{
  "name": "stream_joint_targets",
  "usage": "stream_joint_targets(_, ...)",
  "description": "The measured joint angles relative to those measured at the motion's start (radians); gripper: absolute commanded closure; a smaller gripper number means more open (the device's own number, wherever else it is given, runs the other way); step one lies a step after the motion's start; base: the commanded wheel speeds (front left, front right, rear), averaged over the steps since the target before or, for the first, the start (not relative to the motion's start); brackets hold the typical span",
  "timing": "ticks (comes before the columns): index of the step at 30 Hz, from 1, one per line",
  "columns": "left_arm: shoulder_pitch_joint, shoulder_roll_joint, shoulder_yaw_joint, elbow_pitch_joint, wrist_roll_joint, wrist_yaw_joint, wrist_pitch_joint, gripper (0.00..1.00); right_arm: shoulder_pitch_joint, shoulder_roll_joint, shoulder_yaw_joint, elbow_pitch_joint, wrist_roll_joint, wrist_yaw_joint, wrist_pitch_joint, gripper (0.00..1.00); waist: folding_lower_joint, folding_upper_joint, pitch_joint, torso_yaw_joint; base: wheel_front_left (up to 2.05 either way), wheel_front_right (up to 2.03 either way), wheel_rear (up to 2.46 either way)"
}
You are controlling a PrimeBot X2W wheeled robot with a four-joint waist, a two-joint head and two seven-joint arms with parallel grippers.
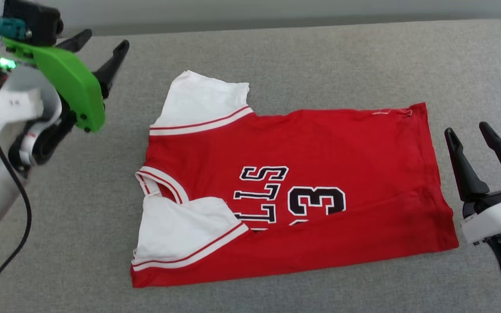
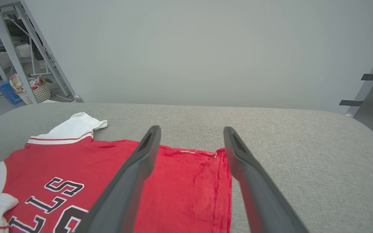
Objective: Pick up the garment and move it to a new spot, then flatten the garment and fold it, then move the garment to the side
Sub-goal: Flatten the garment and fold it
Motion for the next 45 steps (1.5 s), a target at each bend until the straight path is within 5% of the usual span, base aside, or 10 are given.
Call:
stream_joint_targets(15, -0.415, -0.121, -0.072, 0.347, -0.077, -0.125, 0.571, 0.0, -0.081, 0.047, 0.015, -0.09, -0.052, 0.0, 0.021, 0.0, 0.0001, 0.0, 0.245, -0.093, 0.0, 0.0, 0.0)
stream_joint_targets(28, -0.453, -0.142, -0.157, 0.447, -0.055, -0.174, 0.687, 0.0, -0.119, 0.046, 0.032, -0.056, -0.043, 0.0, -0.015, 0.0, 0.0001, 0.0, 0.372, -0.171, 0.0, 0.0, 0.0)
stream_joint_targets(29, -0.454, -0.139, -0.158, 0.447, -0.056, -0.177, 0.69, 0.25, -0.119, 0.046, 0.032, -0.052, -0.042, 0.0, -0.016, 0.0, 0.0001, 0.0, 0.374, -0.174, 0.0, 0.0, 0.0)
stream_joint_targets(30, -0.454, -0.137, -0.156, 0.448, -0.058, -0.179, 0.69, 1.0, -0.12, 0.046, 0.033, -0.048, -0.04, 0.0, -0.019, 0.0, 0.0, 0.0, 0.376, -0.176, 0.0, 0.0, 0.0)
stream_joint_targets(39, -0.429, -0.148, -0.174, 0.429, -0.062, -0.193, 0.579, 1.0, -0.165, -0.012, -0.024, -0.035, -0.026, 0.0, -0.016, 0.0, 0.0, 0.0, 0.344, -0.155, 0.0, 0.0, 0.0)
stream_joint_targets(45, -0.392, -0.155, -0.192, 0.346, -0.061, -0.196, 0.463, 1.0, -0.247, -0.145, -0.015, -0.03, 0.038, 0.0, 0.162, 0.0, 0.0, 0.0, 0.301, -0.112, 0.0, 0.0, 0.0)
